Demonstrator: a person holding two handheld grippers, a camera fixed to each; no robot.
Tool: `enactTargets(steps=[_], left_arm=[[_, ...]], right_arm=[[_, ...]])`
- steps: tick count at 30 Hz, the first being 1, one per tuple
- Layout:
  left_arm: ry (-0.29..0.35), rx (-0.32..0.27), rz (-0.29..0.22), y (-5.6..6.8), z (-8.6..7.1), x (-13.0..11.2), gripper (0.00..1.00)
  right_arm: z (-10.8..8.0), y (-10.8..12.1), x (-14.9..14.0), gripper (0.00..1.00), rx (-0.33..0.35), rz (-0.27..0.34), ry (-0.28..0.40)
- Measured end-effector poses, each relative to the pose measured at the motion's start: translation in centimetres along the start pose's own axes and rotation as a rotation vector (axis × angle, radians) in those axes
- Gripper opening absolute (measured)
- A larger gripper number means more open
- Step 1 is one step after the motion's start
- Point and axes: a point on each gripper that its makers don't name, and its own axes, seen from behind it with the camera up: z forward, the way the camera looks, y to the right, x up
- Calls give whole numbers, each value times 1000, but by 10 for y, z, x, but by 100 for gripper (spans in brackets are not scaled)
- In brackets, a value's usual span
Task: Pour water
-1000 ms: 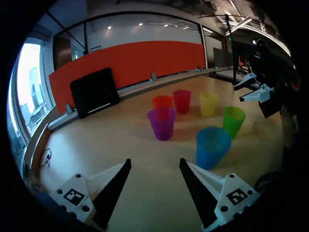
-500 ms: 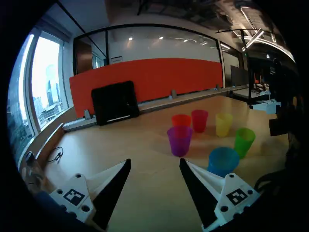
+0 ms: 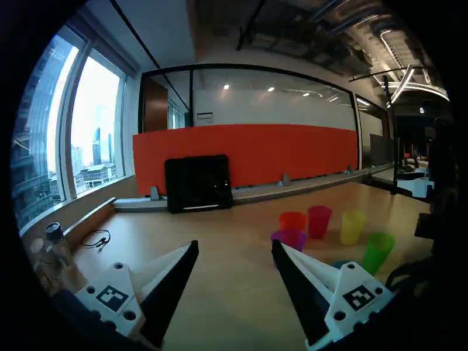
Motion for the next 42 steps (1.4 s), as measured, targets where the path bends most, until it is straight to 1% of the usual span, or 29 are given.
enactTargets(steps=[3, 8, 11, 15, 20, 26, 32, 42], left_arm=[[28, 35, -15, -5, -4, 7, 93], [70, 69, -23, -8, -8, 17, 93], [97, 91, -17, -10, -12, 24, 93], [134, 105, -8, -9, -15, 34, 93], [168, 118, 19, -10, -19, 42, 93], [199, 152, 44, -13, -23, 45, 93], [211, 179, 42, -17, -25, 41, 93], [196, 216, 36, -24, -25, 20, 93]], right_arm=[[-4, 5, 10, 100, -36, 4, 39], [-11, 7, 23, 100, -62, 13, 79], [-15, 9, 33, 100, -83, 17, 107], [-22, 10, 46, 100, -104, 19, 153], [-30, 8, 56, 100, -119, 19, 188], [-38, 9, 59, 100, -129, 29, 202], [-43, 12, 56, 100, -134, 35, 197], [-45, 10, 53, 100, -136, 28, 178]])
